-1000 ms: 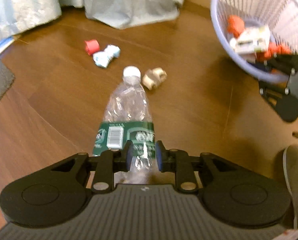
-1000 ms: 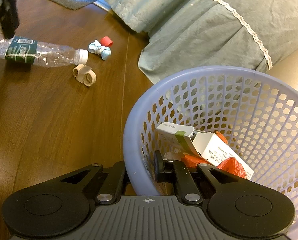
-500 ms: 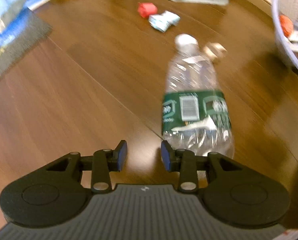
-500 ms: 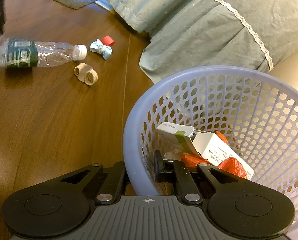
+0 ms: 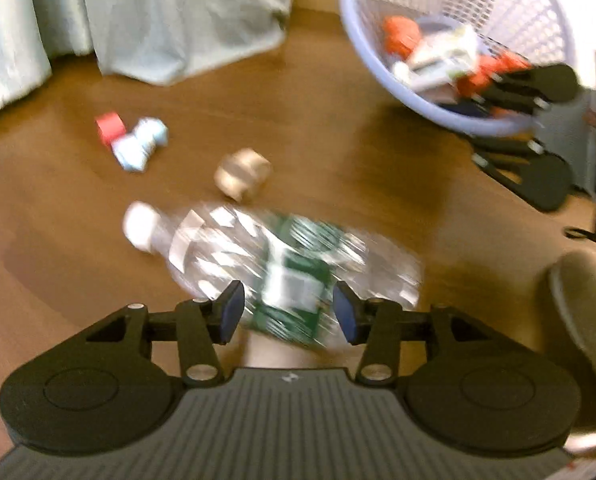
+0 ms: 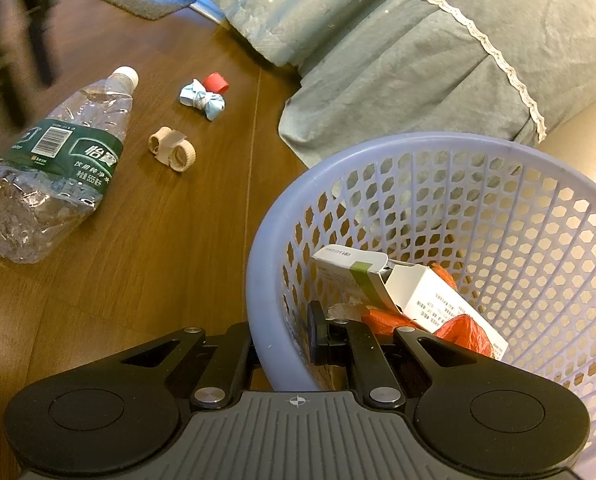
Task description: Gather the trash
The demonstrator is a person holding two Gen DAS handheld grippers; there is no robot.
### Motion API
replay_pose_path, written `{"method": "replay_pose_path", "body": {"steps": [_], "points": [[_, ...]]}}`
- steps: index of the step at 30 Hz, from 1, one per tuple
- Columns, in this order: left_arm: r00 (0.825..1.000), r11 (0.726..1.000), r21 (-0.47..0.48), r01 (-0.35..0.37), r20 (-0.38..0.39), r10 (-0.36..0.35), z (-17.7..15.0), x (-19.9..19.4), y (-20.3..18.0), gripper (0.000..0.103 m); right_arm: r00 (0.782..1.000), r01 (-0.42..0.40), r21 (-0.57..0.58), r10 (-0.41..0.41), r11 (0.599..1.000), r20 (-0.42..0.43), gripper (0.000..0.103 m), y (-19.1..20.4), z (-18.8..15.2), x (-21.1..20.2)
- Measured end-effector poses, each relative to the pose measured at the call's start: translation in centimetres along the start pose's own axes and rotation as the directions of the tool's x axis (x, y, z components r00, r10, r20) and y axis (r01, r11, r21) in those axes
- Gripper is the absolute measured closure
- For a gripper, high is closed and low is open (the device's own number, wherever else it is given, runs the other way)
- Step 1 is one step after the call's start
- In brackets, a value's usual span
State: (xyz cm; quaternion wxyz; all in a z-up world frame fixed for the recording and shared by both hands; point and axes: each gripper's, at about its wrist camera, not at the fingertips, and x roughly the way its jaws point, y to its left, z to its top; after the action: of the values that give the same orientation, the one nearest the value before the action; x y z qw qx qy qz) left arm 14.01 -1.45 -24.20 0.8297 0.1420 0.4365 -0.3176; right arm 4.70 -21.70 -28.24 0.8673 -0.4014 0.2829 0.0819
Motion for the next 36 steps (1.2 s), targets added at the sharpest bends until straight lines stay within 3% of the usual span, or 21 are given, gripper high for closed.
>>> {"method": "replay_pose_path", "body": {"steps": [3, 6, 10, 12, 16, 20, 23, 26, 29, 32, 35, 36], "points": [[0.999, 0.999, 0.031, -0.03, 0.025, 0.029, 2.3, 1.8, 2.4, 0.058, 1.0, -0.001, -0.001, 0.001, 1.0, 0.0, 0.097, 0.0, 0.0, -0.1], [0.999, 1.0, 0.016, -0.004, 0.039, 0.003, 3.6, 3.5, 4.5, 0.055, 1.0, -0.001, -0.007, 0.001, 1.0, 0.0, 0.097, 0.1, 0.0, -0.1], [0.997, 0.993, -0.084, 0.079, -0.003, -0.079, 5.1, 5.6, 6.3, 0.049, 1.0, -0.001, -0.02, 0.001, 1.0, 0.0, 0.097, 0.4, -0.2, -0.2], [0.996, 0.993, -0.098, 0.066, -0.047, -0.071, 5.0, 6.2, 6.5, 0.049, 1.0, -0.002, -0.024, 0.002, 1.0, 0.001, 0.097, 0.4, -0.2, -0.1], [0.996, 0.99, -0.136, 0.027, -0.086, -0.039, 3.0, 4.6, 7.0, 0.049, 1.0, 0.0, -0.015, 0.0, 1.0, 0.001, 0.097, 0.3, -0.2, -0.1], [0.993, 0.98, -0.195, 0.037, -0.106, -0.058, -0.5, 1.5, 7.1, 0.047, 1.0, 0.0, -0.011, 0.0, 1.0, 0.001, 0.097, 0.2, -0.2, -0.1], [0.988, 0.981, -0.187, 0.056, -0.13, -0.081, -2.8, -0.5, 6.9, 0.044, 1.0, 0.0, -0.01, 0.0, 1.0, 0.0, 0.097, 0.2, -0.1, -0.1], [0.991, 0.992, -0.107, 0.073, -0.1, -0.084, -4.2, -2.8, 6.8, 0.031, 1.0, 0.0, -0.012, 0.0, 1.0, -0.001, 0.097, 0.2, 0.0, 0.0], [0.994, 0.993, 0.101, 0.053, -0.099, -0.043, -5.2, -4.2, 6.1, 0.026, 1.0, 0.0, -0.014, 0.0, 1.0, -0.003, 0.097, 0.2, 0.0, -0.1], [0.989, 0.951, 0.305, 0.047, -0.145, -0.003, -6.2, -3.4, 5.3, 0.026, 1.0, 0.0, -0.019, 0.0, 1.0, -0.005, 0.097, 0.2, 0.0, -0.1], [0.987, 0.905, 0.424, 0.041, -0.159, 0.029, -6.8, -2.0, 4.9, 0.027, 1.0, -0.001, -0.022, 0.001, 1.0, -0.007, 0.097, 0.3, 0.0, -0.1], [0.988, 0.902, 0.43, 0.042, -0.154, 0.027, -6.8, -1.8, 5.0, 0.023, 1.0, -0.001, -0.024, 0.001, 1.0, -0.007, 0.097, 0.3, 0.0, -0.1]]}}
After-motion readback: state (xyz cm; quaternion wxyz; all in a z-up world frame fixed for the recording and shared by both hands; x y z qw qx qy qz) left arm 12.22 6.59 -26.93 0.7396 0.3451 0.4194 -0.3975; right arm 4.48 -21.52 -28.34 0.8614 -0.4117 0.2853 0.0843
